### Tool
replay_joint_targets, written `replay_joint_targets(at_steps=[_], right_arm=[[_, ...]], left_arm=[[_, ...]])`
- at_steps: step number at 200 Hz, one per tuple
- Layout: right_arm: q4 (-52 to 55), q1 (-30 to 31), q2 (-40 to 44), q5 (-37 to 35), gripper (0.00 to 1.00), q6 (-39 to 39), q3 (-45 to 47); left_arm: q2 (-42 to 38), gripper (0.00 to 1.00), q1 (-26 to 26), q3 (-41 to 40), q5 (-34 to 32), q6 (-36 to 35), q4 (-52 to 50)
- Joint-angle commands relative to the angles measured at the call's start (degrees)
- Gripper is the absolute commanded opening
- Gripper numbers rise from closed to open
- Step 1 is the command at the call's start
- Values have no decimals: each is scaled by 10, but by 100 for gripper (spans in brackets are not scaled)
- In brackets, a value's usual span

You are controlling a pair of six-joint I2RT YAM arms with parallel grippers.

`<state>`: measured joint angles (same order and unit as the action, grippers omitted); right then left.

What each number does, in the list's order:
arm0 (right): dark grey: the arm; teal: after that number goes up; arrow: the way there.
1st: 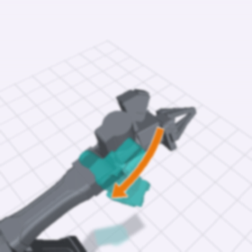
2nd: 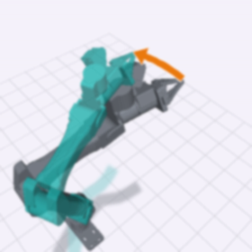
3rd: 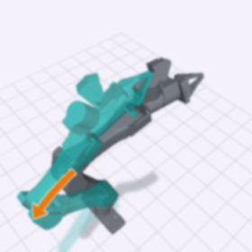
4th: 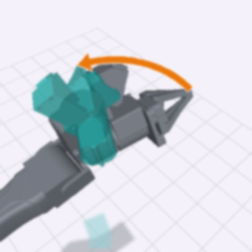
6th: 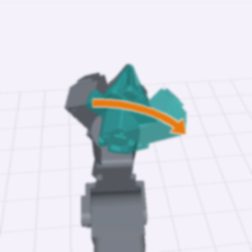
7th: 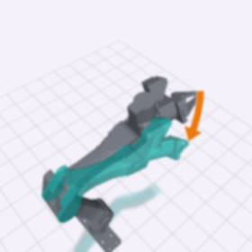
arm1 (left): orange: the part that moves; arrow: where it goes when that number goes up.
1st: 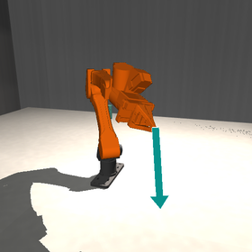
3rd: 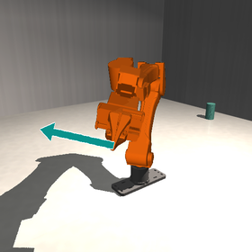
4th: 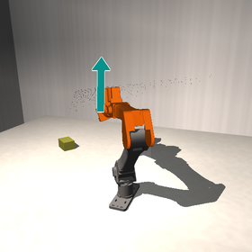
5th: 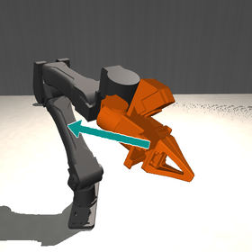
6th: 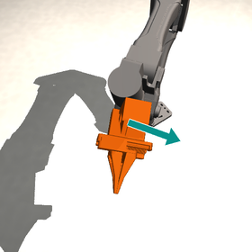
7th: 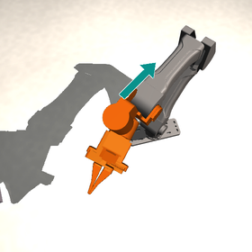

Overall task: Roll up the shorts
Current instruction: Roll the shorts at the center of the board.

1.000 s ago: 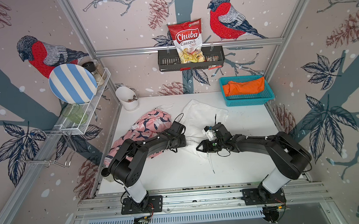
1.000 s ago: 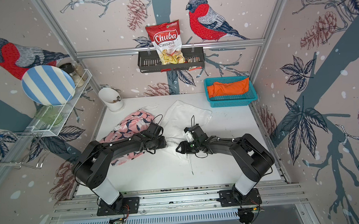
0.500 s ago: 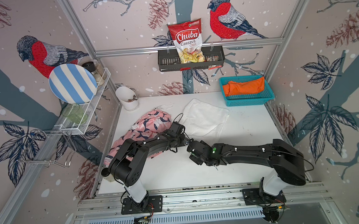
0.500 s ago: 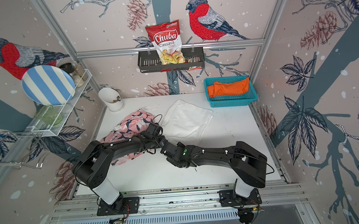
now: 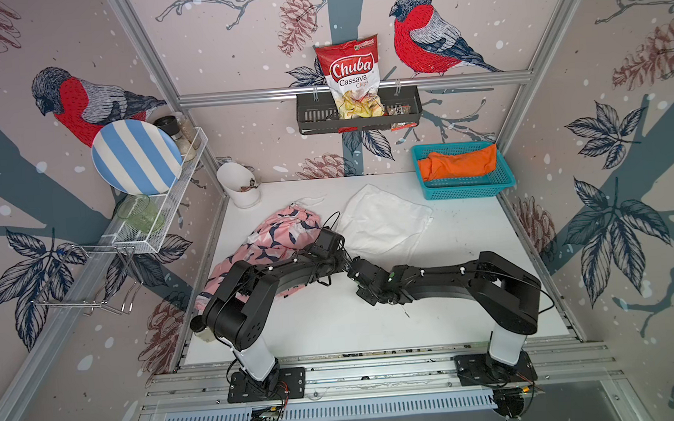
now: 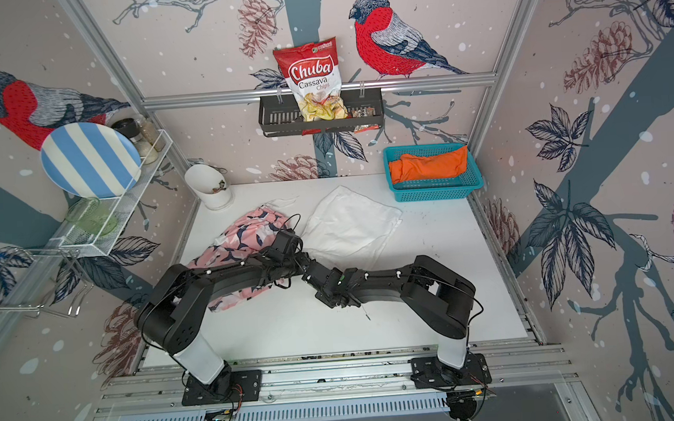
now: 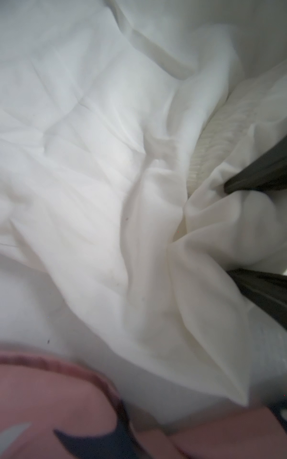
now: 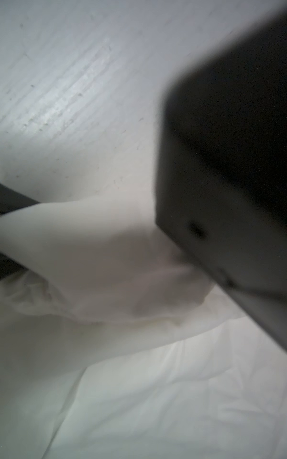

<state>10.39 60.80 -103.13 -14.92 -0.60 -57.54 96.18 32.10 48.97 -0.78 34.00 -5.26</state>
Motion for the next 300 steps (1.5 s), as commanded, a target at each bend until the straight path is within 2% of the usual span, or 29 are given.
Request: replay_joint_targets(at_steps=[1, 40, 76, 110, 138, 151, 167, 188, 200, 210, 247, 274, 300], right_arm=[[57, -33, 13, 121, 10, 64, 10], [-5, -87, 47, 359, 8, 150, 39], [-135, -121, 19, 540, 7, 283, 85], [-315, -144, -14, 629, 1, 431, 152], [-454, -163, -43, 675, 0, 522, 203], [-479, -171, -48, 684, 0, 537, 217], [-460, -179, -46, 687, 2, 522, 225], [-410, -184, -41, 694, 18, 485, 219], [-359, -186, -27, 675, 24, 456, 213], [-286, -187, -5, 632, 27, 414, 201], [-10, -150, 81, 366, 54, 292, 107], [119, -81, 105, 154, 64, 254, 30], [194, 13, 78, -46, 72, 235, -51]], left_arm=[[-39, 63, -4, -4, -1, -4, -123], [-137, 68, -10, -4, -22, 9, -163], [-211, 70, -10, -42, 35, 40, -150], [-243, 74, -5, -104, 81, 80, -107], [-235, 76, -2, -141, 133, 110, -21], [-216, 76, 1, -139, 134, 117, -1], [-185, 76, 1, -131, 118, 121, 12], [-144, 73, 0, -118, 74, 109, 25], [-119, 67, -4, -109, 63, 99, 21], [-101, 62, -8, -103, 67, 90, 19], [-56, 59, -10, -105, 79, 76, 23], [-46, 58, -10, -116, 90, 75, 31], [-43, 58, -10, -115, 95, 72, 31]])
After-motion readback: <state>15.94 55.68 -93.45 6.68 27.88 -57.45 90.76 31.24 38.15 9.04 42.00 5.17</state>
